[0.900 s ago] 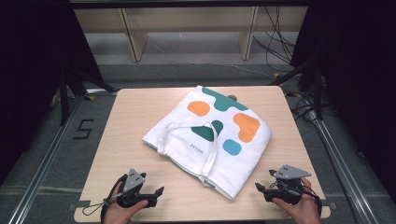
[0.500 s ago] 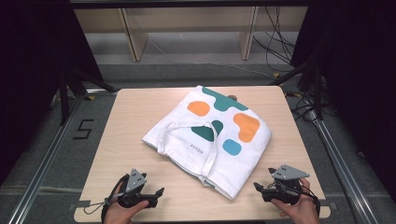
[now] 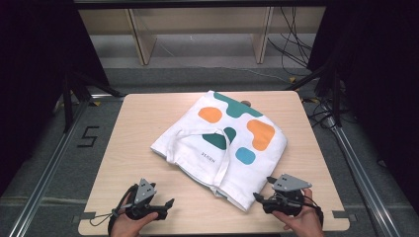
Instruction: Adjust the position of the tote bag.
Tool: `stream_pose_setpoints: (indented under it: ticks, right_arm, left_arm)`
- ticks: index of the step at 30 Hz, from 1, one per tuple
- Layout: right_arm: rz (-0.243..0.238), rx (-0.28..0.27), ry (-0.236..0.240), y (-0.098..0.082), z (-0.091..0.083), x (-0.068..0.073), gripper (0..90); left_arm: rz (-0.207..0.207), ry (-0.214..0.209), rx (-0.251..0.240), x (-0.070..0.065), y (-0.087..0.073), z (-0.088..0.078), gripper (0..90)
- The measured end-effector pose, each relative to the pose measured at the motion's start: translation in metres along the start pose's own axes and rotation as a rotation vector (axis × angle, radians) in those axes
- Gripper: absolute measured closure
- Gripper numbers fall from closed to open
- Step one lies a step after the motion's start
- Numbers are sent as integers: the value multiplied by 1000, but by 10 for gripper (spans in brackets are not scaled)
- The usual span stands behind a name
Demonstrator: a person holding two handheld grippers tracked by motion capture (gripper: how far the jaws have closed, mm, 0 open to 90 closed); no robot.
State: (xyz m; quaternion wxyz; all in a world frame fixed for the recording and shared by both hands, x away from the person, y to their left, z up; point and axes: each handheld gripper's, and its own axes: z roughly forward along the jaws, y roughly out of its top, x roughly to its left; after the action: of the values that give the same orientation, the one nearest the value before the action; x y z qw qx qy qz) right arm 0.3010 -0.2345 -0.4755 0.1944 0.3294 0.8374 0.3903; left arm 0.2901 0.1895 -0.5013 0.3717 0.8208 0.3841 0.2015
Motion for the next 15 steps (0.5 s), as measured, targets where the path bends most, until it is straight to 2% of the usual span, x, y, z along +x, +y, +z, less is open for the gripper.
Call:
stream_pose_setpoints:
  ticks: [1, 2, 4, 5, 6, 10, 12, 13, 14, 15]
  right_arm:
    - [-16, 4, 12, 3, 3, 4, 287]
    - [-34, 13, 27, 5, 5, 9, 286]
    - [-70, 11, 44, 11, 11, 19, 283]
    - [-93, 17, 56, 14, 15, 25, 283]
    - [-99, 22, 63, 16, 17, 28, 284]
    - [-159, 65, 78, 23, 32, 42, 306]
    - [-176, 76, 82, 24, 36, 46, 320]
    - [-188, 78, 81, 25, 37, 47, 329]
    - [-208, 86, 77, 25, 39, 48, 341]
    - [-206, 94, 73, 25, 40, 49, 351]
  left_arm:
    - [6, 1, 2, 1, 0, 0, 154]
    - [-12, 0, 7, 0, 0, 0, 154]
    - [-9, -2, 11, 0, 0, 1, 154]
    - [7, 0, 15, 1, 0, 1, 153]
    - [6, 1, 14, 1, 0, 1, 153]
    - [3, 2, 8, 0, 0, 1, 153]
    - [6, -1, 15, 1, 0, 1, 153]
    - [-15, -3, 15, 0, 0, 2, 153]
    - [-11, -3, 18, 0, 0, 2, 153]
    - [-9, 3, 10, 0, 0, 2, 153]
